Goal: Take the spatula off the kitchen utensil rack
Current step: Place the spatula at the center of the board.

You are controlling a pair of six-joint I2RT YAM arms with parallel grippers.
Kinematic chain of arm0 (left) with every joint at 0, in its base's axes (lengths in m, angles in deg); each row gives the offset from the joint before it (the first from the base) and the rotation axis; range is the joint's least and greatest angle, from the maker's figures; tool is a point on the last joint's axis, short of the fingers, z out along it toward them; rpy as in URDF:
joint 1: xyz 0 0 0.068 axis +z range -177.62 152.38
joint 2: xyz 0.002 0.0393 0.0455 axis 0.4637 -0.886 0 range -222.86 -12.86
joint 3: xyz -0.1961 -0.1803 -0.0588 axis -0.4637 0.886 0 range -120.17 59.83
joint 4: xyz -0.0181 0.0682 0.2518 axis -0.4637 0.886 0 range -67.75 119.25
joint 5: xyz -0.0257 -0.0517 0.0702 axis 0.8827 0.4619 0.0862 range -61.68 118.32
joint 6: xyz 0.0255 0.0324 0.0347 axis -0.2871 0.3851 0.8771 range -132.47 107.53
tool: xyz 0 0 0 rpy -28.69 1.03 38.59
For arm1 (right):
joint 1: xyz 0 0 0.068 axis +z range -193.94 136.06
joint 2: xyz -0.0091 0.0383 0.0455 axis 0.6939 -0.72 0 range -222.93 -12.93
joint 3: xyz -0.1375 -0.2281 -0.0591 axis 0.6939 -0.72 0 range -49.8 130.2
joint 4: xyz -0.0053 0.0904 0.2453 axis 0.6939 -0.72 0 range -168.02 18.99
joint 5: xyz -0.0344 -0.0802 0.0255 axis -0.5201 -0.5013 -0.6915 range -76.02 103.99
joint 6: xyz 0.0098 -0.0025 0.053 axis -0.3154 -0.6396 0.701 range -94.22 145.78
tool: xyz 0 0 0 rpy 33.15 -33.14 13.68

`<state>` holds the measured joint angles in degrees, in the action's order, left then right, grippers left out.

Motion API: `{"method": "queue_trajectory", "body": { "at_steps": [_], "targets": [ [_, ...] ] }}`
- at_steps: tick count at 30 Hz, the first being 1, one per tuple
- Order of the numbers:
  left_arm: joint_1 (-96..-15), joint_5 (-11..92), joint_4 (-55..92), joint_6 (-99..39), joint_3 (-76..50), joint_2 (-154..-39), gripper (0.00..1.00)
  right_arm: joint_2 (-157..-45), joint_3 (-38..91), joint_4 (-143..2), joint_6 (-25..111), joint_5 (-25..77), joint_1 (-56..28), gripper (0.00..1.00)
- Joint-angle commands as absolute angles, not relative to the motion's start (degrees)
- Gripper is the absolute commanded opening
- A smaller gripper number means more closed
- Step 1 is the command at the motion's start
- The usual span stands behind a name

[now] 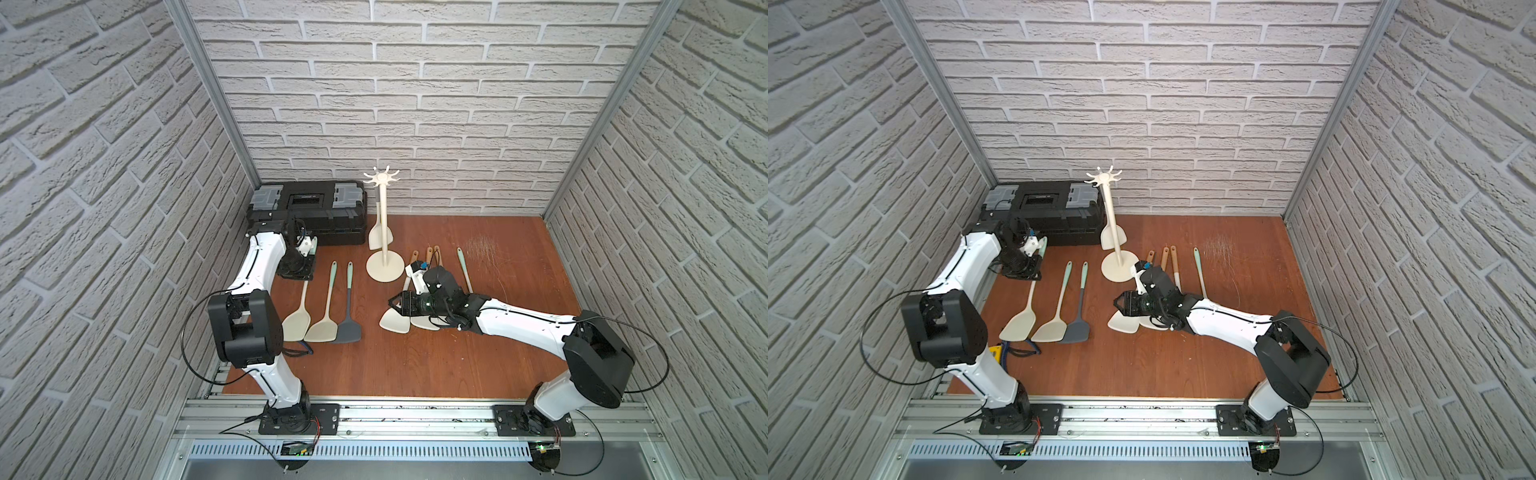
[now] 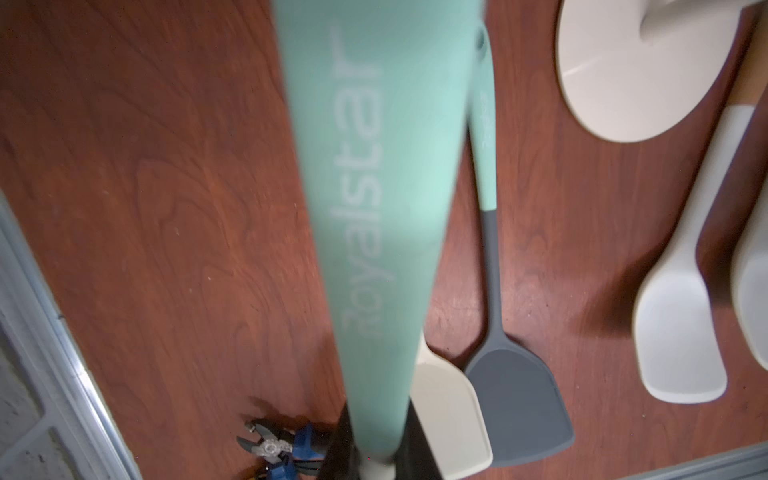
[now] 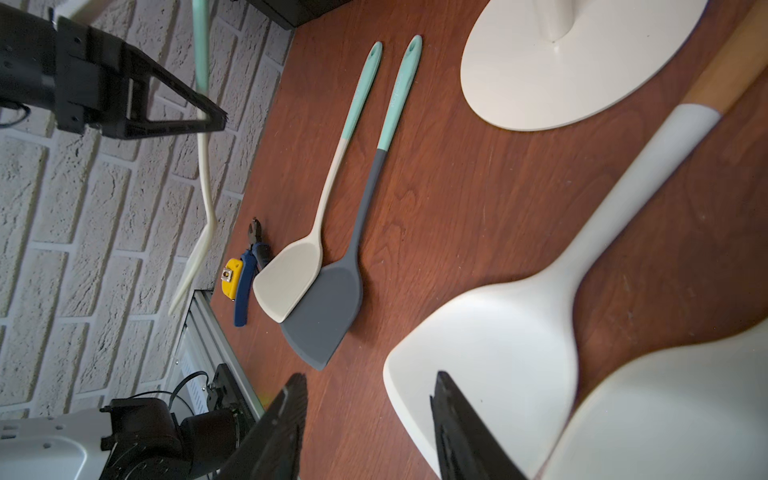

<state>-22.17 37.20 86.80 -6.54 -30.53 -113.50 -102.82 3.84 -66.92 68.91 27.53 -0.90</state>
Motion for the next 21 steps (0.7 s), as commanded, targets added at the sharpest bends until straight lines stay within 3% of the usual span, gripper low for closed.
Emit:
{"method": "queue_trajectory", "body": {
  "at_steps": [1,21],
  "targets": [
    [-22.2,36.0,89.7,-4.6,-33.3,-117.3,0.00,-102.1,2.1,-64.6,69.4,27.9,-1.2,0.50],
    [-21.3,31.2,87.2,-10.7,-37.2,-132.0,0.02,-105.1,0.3,-63.3,70.7,28.9,-1.2,0.50]
  ]
}}
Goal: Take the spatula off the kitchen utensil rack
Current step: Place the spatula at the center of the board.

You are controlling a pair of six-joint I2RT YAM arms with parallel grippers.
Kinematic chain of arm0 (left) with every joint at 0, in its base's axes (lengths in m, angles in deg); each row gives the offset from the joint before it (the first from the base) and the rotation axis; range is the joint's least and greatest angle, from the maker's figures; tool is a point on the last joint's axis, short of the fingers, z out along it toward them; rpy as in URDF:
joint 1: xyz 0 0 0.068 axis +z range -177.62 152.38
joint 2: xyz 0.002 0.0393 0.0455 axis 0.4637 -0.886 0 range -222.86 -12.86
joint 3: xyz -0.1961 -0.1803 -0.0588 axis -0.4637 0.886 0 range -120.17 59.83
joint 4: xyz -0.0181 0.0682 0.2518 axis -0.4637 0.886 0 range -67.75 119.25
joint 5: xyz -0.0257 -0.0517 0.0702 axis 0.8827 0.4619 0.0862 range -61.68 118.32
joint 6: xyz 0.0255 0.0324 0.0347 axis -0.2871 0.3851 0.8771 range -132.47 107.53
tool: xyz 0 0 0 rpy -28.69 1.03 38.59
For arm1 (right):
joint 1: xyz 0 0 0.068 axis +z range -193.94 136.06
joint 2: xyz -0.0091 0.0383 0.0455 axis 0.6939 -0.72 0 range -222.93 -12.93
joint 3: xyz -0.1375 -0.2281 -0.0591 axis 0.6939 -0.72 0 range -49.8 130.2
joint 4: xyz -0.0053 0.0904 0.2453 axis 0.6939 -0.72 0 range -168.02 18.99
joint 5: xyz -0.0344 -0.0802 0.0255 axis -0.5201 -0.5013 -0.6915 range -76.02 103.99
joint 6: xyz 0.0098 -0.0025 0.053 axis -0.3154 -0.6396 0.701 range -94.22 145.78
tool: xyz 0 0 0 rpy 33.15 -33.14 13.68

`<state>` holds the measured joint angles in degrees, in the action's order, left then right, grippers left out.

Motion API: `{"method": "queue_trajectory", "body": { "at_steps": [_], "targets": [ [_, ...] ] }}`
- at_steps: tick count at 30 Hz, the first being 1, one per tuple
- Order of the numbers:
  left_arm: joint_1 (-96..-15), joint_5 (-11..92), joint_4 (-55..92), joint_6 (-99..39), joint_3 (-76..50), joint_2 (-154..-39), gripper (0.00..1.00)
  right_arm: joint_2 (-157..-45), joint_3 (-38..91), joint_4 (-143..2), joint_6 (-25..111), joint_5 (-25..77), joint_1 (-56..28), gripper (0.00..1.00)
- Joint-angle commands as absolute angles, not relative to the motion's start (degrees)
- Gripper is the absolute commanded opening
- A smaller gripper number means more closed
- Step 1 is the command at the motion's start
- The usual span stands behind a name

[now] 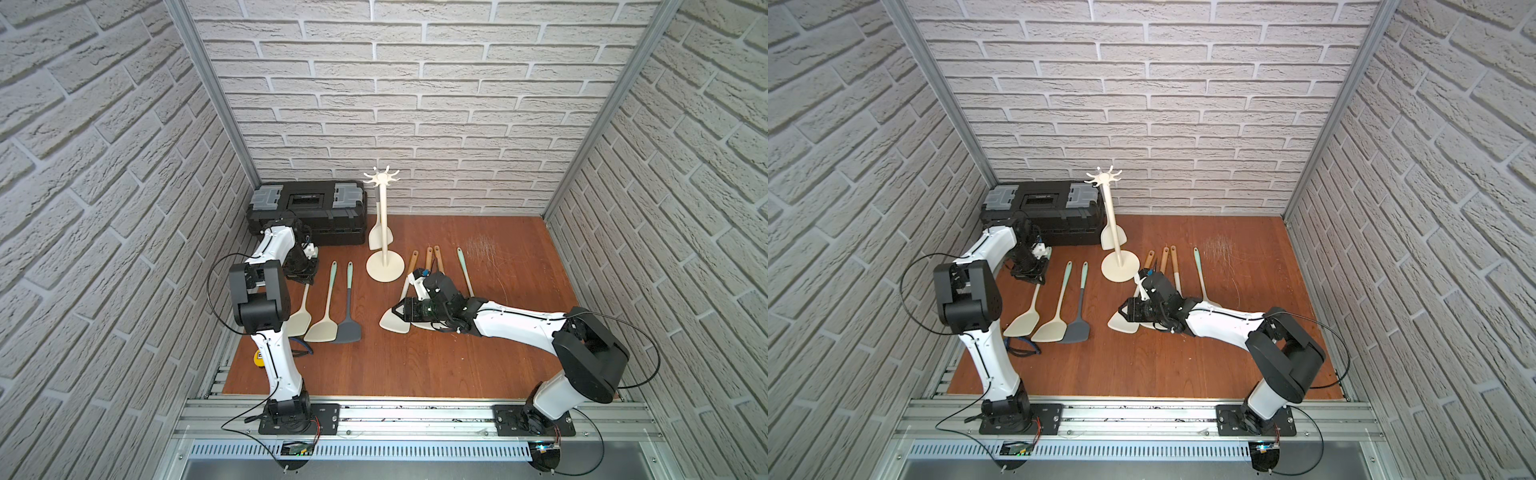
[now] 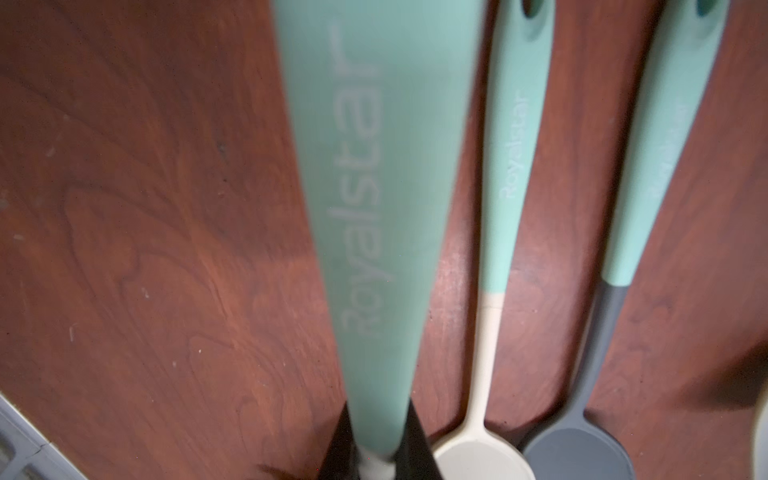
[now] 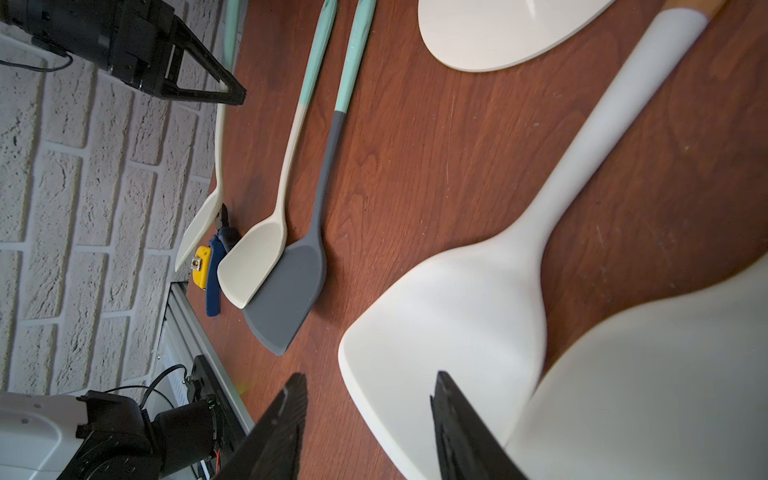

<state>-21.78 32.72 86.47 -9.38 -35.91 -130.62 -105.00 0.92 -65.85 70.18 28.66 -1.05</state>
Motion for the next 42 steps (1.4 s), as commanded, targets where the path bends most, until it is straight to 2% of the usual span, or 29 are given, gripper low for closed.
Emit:
{"method": "queue_trajectory", "body": {
  "at_steps": [1,6,18,27,32,37,42],
  "targets": [
    [-21.3,30.9,87.0,-10.8,-37.1,-132.5,0.04,-105.1,0.3,-63.4,70.6,28.8,-1.2,0.50],
    [-21.2,31.0,85.6,-11.9,-36.7,-134.1,0.07,-105.0,0.0,-63.9,70.7,28.3,-1.2,0.50],
    [-21.4,30.1,85.0,-12.5,-35.9,-134.1,0.28,-104.5,0.6,-64.7,70.5,27.6,-1.2,0.50],
    [-22.6,30.7,88.4,-13.3,-40.1,-126.7,0.35,-102.4,4.1,-69.4,66.3,25.5,-1.6,0.51],
    [-27.4,31.7,90.4,-12.1,-45.8,-118.9,0.37,-102.6,9.5,-75.3,59.1,18.9,-2.0,0.51],
    [-33.9,34.5,79.5,-10.1,-38.7,-106.6,0.42,-105.5,20.4,-81.1,53.4,16.7,-3.2,0.51],
    [-35.5,44.5,59.5,-13.7,-27.7,-98.4,0.48,-108.2,27.6,-83.9,53.6,12.7,-4.1,0.51]
  ]
}}
